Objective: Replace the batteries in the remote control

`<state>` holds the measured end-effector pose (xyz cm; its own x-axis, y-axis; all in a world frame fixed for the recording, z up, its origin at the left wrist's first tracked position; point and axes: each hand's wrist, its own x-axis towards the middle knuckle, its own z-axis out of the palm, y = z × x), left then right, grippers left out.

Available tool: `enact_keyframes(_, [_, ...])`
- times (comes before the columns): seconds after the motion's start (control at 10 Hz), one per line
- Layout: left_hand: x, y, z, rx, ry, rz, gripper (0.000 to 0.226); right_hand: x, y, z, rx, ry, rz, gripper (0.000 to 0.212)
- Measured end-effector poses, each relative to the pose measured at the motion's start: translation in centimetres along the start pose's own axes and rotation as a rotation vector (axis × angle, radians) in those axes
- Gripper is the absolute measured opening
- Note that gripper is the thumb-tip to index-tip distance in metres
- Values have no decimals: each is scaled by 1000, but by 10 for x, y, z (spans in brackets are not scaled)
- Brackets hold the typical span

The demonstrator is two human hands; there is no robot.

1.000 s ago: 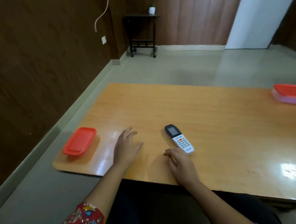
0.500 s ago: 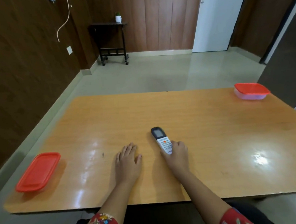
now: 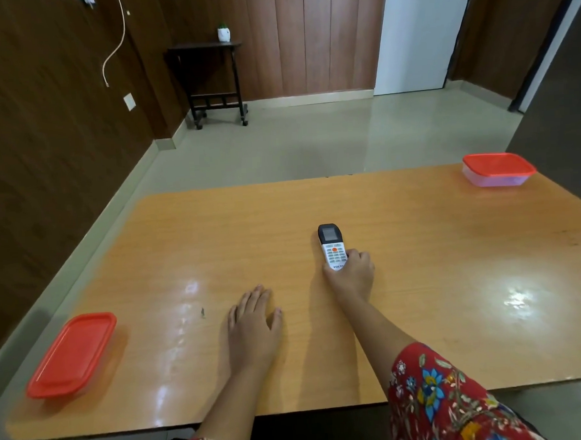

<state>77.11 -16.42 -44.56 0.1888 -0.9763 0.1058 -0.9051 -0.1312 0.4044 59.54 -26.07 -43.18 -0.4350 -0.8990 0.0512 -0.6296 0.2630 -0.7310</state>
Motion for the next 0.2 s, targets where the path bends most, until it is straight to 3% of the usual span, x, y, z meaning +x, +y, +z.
enact_keyframes(0.1, [0,-2,1,2,19,4,50,1,0,-1,-12,-1,-12,50])
enact_keyframes(0.2, [0,-1,1,8,7,1,50,-4,4,-5,-66,-30,-8,71])
